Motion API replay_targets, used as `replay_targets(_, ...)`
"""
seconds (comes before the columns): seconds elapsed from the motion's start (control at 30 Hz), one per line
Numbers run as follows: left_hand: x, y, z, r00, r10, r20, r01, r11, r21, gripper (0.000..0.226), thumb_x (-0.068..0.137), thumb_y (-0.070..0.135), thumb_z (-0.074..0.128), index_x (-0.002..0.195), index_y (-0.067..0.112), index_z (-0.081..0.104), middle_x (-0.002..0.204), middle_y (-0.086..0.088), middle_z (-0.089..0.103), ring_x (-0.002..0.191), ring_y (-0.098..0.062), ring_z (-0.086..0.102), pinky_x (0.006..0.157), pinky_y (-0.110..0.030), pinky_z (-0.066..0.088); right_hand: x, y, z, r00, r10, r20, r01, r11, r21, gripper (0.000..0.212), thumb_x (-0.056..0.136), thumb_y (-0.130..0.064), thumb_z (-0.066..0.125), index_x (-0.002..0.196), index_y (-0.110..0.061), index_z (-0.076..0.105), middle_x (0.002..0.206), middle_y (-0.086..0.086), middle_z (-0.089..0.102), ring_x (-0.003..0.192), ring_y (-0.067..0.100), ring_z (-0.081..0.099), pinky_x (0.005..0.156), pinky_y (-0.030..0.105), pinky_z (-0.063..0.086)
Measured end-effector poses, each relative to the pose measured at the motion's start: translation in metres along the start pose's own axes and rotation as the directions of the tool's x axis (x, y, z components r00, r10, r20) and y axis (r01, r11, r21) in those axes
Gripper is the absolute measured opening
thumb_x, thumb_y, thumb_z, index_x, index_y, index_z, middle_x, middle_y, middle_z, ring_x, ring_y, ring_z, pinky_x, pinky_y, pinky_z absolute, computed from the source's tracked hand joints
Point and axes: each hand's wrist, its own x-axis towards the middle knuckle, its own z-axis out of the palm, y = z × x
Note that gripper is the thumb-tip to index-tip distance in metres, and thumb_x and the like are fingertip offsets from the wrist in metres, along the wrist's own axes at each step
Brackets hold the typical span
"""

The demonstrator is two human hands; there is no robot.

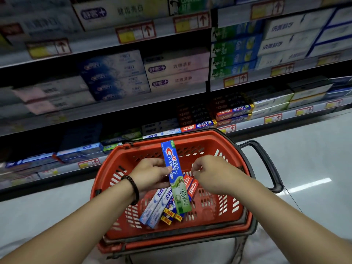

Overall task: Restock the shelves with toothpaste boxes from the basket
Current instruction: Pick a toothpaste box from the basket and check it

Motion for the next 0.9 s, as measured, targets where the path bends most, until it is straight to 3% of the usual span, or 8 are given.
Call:
replay_targets(0.1, -0.015, 0.018, -0.005, 1.0, 0.025, 0.019, -0.024, 0.996, -0.083, 0.024, 0.099, 0.007, 0.067, 0.123, 0.003, 0.064, 0.11, -0.013, 0.079, 0.102, -0.025, 0.077, 0.077, -0.039, 0.066, -0.001, -0.004, 0.001, 1.0, -0.015, 0.012, 0.014, 0.999, 0.052, 0.018, 0.108, -0.031, 0.053, 0.112, -0.026, 0.069, 0.097, -0.005, 0.066, 0.072, 0.011, 0.061, 0.053, 0.025, 0.041)
replay_targets(0.2, -0.025, 0.03, -0.011, 0.999, 0.034, 0.01, -0.033, 0.992, -0.123, 0.024, 0.1, 0.007, 0.066, 0.123, 0.003, 0.065, 0.11, -0.014, 0.079, 0.103, -0.026, 0.077, 0.074, -0.037, 0.065, -0.001, -0.008, 0.0, 0.999, -0.029, 0.016, 0.027, 0.994, 0.108, 0.017, 0.107, -0.038, 0.055, 0.113, -0.027, 0.068, 0.097, -0.005, 0.067, 0.075, 0.014, 0.064, 0.057, 0.027, 0.044)
replay_targets(0.33, -0.032, 0.04, -0.024, 0.999, 0.041, -0.026, -0.044, 0.988, -0.148, 0.024, 0.1, 0.008, 0.066, 0.124, 0.004, 0.065, 0.109, -0.013, 0.079, 0.102, -0.024, 0.077, 0.073, -0.036, 0.065, -0.003, -0.015, -0.001, 0.998, -0.037, 0.055, 0.024, 0.975, 0.219, 0.019, 0.106, -0.043, 0.056, 0.106, -0.029, 0.068, 0.101, 0.004, 0.076, 0.091, 0.03, 0.077, 0.078, 0.053, 0.065)
replay_targets(0.43, -0.033, 0.046, -0.038, 0.996, 0.053, -0.076, -0.067, 0.98, -0.187, 0.023, 0.1, 0.007, 0.065, 0.122, 0.001, 0.066, 0.108, -0.015, 0.079, 0.103, -0.026, 0.077, 0.078, -0.04, 0.066, -0.002, -0.019, 0.0, 0.993, -0.057, 0.102, 0.017, 0.934, 0.358, 0.019, 0.107, -0.039, 0.057, 0.106, -0.024, 0.069, 0.11, 0.006, 0.076, 0.099, 0.033, 0.076, 0.077, 0.044, 0.064)
replay_targets(0.6, -0.034, 0.052, -0.052, 0.99, 0.047, -0.135, -0.085, 0.954, -0.288, 0.024, 0.099, 0.006, 0.065, 0.122, -0.001, 0.066, 0.11, -0.019, 0.078, 0.108, -0.03, 0.075, 0.083, -0.044, 0.064, -0.002, -0.024, 0.001, 0.979, -0.115, 0.169, 0.006, 0.844, 0.536, 0.016, 0.106, -0.025, 0.064, 0.117, -0.014, 0.065, 0.113, 0.01, 0.077, 0.087, 0.029, 0.077, 0.066, 0.034, 0.058)
replay_targets(0.73, -0.035, 0.051, -0.055, 0.988, 0.054, -0.142, -0.098, 0.938, -0.331, 0.023, 0.099, 0.007, 0.065, 0.121, 0.0, 0.066, 0.111, -0.019, 0.077, 0.107, -0.03, 0.075, 0.081, -0.042, 0.062, 0.002, -0.024, -0.002, 0.982, -0.13, 0.137, 0.03, 0.823, 0.567, 0.018, 0.102, -0.017, 0.07, 0.119, -0.012, 0.065, 0.102, 0.01, 0.081, 0.09, 0.032, 0.078, 0.068, 0.034, 0.058)
replay_targets(0.9, -0.037, 0.05, -0.055, 0.991, 0.06, -0.122, -0.103, 0.916, -0.387, 0.028, 0.099, 0.007, 0.065, 0.126, -0.002, 0.062, 0.109, -0.019, 0.078, 0.101, -0.03, 0.077, 0.078, -0.041, 0.066, 0.007, -0.02, -0.005, 0.99, -0.105, 0.097, 0.027, 0.806, 0.591, 0.012, 0.104, -0.017, 0.067, 0.115, -0.014, 0.068, 0.102, 0.009, 0.081, 0.085, 0.021, 0.075, 0.072, 0.037, 0.06)
